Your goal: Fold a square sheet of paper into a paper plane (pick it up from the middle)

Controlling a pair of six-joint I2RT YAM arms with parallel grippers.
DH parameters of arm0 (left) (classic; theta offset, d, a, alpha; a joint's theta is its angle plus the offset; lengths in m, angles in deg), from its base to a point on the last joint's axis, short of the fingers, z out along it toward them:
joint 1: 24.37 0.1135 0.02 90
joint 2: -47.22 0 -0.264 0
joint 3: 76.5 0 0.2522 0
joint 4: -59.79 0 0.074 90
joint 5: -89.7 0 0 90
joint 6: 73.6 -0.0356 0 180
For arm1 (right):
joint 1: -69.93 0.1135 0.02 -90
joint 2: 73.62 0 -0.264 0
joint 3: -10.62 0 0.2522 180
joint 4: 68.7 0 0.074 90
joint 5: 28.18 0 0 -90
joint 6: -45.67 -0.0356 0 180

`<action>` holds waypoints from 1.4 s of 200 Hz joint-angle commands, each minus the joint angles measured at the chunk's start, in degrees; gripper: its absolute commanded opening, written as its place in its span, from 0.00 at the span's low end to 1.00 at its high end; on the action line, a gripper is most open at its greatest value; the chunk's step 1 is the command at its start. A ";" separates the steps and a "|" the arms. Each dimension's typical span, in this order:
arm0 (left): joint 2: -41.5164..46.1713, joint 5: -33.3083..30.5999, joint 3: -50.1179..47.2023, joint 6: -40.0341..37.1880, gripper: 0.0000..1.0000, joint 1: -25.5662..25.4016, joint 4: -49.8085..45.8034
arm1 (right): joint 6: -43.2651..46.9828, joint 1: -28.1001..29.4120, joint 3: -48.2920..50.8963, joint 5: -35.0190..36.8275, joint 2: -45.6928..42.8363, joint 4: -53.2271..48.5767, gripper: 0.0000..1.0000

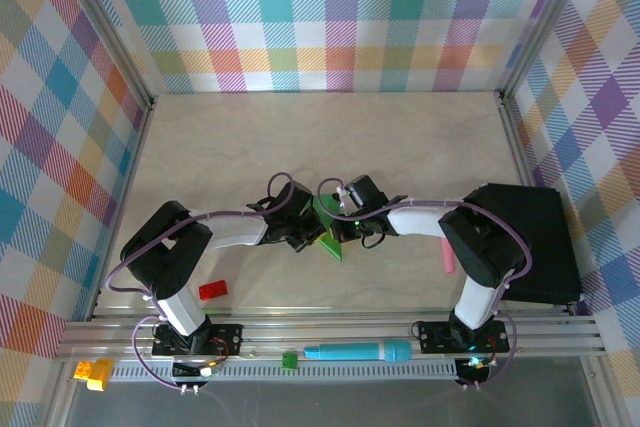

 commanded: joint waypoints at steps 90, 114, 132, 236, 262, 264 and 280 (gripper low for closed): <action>-2.72 -0.92 -0.39 0.02 0.04 -0.33 -1.14 | -1.87 -0.20 -0.42 -0.71 0.34 -6.60 0.00; -2.78 -1.23 -0.43 -0.04 0.03 -0.30 -2.06 | -3.07 -0.28 -2.26 -0.06 -2.94 -9.47 0.10; -3.13 -1.16 -0.56 -0.08 0.03 -0.30 -1.92 | -4.66 -0.61 -4.43 1.61 -5.92 -13.46 0.18; -3.52 -0.88 -0.47 0.15 0.02 -0.34 -1.08 | -8.23 -1.10 0.40 -11.91 -10.87 -11.06 0.12; -3.78 -0.75 -0.43 0.24 0.02 -0.37 -0.74 | -8.46 0.38 0.51 -13.33 -9.16 -9.63 0.05; -3.78 -0.78 -0.39 0.24 0.02 -0.38 -0.75 | -8.47 0.48 0.57 -13.40 -9.06 -9.48 0.05; -3.91 -0.69 -0.38 0.32 0.02 -0.34 -0.60 | -8.89 1.10 0.17 -13.94 -7.84 -8.91 0.02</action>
